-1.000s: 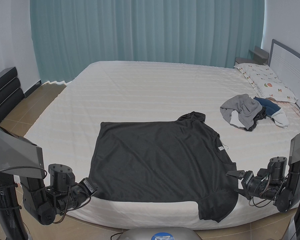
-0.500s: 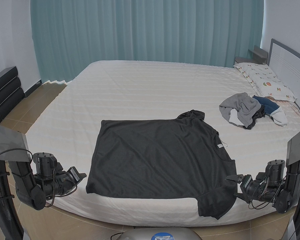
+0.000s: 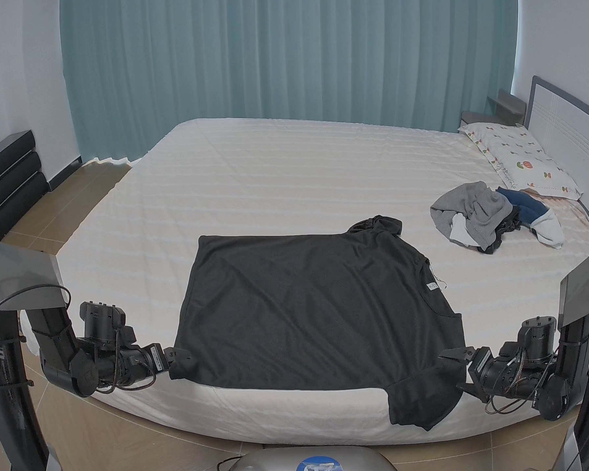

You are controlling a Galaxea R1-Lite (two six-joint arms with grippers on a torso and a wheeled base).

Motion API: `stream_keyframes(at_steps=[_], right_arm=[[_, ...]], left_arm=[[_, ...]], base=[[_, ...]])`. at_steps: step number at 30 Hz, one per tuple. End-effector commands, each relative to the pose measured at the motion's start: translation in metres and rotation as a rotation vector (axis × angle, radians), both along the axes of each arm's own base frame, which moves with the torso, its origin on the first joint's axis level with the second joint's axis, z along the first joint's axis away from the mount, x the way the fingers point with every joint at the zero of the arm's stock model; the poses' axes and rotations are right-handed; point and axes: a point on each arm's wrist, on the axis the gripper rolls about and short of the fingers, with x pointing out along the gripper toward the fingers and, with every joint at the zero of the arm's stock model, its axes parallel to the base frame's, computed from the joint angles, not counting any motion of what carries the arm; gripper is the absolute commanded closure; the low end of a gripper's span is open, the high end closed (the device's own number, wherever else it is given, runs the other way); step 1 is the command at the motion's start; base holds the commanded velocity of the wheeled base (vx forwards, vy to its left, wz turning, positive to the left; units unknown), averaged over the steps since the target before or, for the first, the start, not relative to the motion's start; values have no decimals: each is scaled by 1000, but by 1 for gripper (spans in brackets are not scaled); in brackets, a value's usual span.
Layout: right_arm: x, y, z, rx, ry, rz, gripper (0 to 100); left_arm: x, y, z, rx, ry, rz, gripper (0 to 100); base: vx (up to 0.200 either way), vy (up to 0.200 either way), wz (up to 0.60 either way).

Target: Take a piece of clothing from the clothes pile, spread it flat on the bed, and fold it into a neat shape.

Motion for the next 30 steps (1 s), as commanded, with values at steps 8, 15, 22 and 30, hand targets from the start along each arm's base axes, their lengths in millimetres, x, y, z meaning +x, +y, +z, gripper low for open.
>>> stream_keyframes(at_steps=[8, 15, 22, 30], right_arm=[[1, 1, -1, 1, -7, 3, 0], [1, 1, -2, 0, -1, 3, 0], [1, 1, -2, 0, 0, 3, 0], [1, 1, -3, -1, 3, 3, 0]], left_arm=[[9, -20, -1, 18, -26, -86, 0], [5, -23, -10, 38, 2, -89, 0], [4, -29, -14, 106, 9, -65, 0], [7, -31, -13, 124, -1, -55, 0]], base=[[0, 0, 0], [0, 0, 0], [0, 0, 0], [0, 0, 0]])
